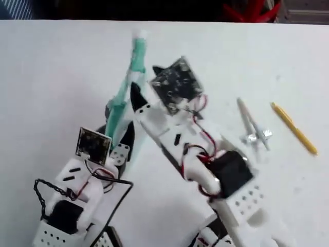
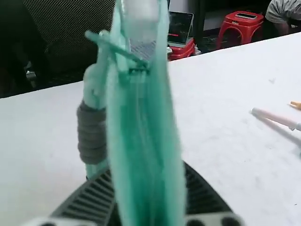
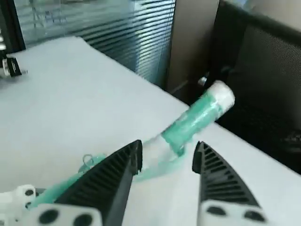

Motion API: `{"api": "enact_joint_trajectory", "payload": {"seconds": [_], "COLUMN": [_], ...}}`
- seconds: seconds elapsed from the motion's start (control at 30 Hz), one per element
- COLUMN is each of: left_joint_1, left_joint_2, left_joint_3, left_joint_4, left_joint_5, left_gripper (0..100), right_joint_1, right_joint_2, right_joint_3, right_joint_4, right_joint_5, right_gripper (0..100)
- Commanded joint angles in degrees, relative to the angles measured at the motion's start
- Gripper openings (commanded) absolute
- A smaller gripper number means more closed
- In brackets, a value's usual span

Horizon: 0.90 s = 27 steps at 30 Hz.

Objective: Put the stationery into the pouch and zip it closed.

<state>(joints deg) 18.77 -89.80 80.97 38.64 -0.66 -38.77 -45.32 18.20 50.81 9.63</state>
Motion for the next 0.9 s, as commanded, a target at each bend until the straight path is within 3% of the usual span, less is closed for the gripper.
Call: {"api": "enact_joint_trajectory", "payload": {"seconds": [0.0,0.07,0.1,0.3,0.47,0.6,0.87], "left_joint_1": [0.84,0.92,0.92,0.92,0.92,0.92,0.92], "left_joint_2": [-0.48,-0.48,-0.48,-0.48,-0.48,-0.48,-0.48], "left_joint_3": [-0.35,-0.26,-0.26,-0.26,-0.26,-0.26,-0.26], "left_joint_4": [-1.23,-1.23,-1.23,-0.97,-0.97,-0.97,-0.97], "left_joint_5": [-0.62,-0.62,-0.62,-0.62,-0.62,-0.62,-0.62], "left_gripper": [8,8,8,8,8,8,8], "right_joint_1": [0.48,-0.4,-0.22,5.23,9.98,13.32,14.29], "right_joint_2": [-0.04,2.95,4.62,13.32,25.89,36.35,56.84], "right_joint_3": [-12.84,-17.14,-18.9,-24.79,-36.48,-49.85,-70.86], "right_joint_4": [0.04,-0.84,-0.75,1.98,3.12,3.65,11.03], "right_joint_5": [-0.35,0.0,0.0,-0.7,-10.2,-15.65,-16.26], "right_gripper": [12.6,1.9,1.0,4.3,17.6,1.8,1.9]}}
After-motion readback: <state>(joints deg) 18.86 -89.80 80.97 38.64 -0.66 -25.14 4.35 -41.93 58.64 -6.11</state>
